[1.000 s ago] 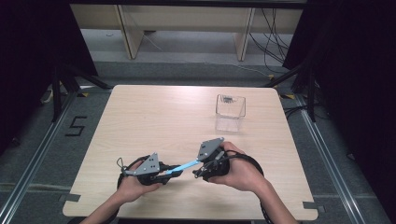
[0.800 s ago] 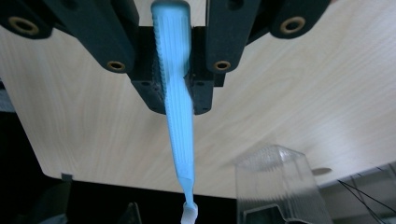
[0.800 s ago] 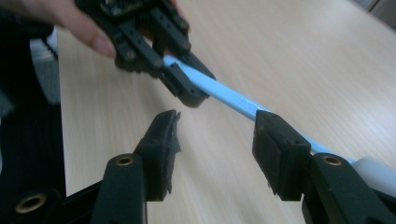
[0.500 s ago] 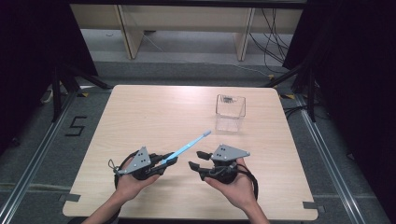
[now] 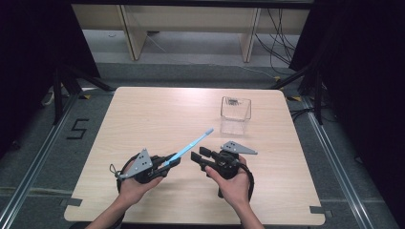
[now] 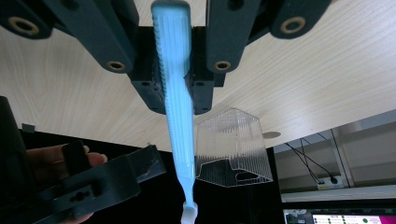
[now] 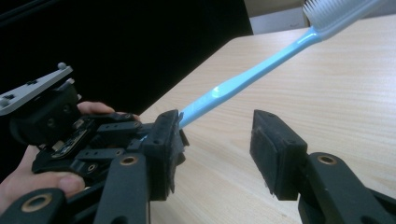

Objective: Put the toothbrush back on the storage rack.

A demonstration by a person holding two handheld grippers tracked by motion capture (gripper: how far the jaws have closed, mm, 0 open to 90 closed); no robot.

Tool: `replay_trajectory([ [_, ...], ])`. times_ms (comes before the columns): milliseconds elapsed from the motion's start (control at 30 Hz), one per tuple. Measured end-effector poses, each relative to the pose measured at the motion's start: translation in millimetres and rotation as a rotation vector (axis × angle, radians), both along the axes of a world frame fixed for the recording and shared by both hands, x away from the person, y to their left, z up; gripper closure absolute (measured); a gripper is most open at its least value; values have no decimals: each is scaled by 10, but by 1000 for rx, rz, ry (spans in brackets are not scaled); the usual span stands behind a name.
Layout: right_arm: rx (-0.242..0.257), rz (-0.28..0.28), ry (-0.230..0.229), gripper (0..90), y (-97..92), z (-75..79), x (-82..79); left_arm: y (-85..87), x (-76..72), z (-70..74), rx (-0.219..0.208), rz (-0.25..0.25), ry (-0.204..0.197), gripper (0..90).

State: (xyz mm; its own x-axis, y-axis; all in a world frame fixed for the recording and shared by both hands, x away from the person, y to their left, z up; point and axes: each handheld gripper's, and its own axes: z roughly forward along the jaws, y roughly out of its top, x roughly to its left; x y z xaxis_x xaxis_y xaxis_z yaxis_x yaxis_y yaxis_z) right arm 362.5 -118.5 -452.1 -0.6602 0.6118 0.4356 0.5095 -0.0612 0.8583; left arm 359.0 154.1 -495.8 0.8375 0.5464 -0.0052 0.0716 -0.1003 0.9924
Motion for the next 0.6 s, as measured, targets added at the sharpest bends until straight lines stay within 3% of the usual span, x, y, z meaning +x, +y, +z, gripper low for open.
replay_trajectory([
  [200, 48, -20, 66, 522, 28, -15, 71, -7, -4, 2, -2, 0, -1, 778],
  [300, 37, -25, 36, 522, 26, -20, 110, -6, -3, 1, 0, 0, -1, 778],
  [533, 61, -28, 55, 518, 44, 11, 161, -15, -10, 9, -1, -3, -4, 778],
  [600, 56, -33, 42, 518, 52, 5, 193, -14, -10, 11, -2, -2, -3, 778],
])
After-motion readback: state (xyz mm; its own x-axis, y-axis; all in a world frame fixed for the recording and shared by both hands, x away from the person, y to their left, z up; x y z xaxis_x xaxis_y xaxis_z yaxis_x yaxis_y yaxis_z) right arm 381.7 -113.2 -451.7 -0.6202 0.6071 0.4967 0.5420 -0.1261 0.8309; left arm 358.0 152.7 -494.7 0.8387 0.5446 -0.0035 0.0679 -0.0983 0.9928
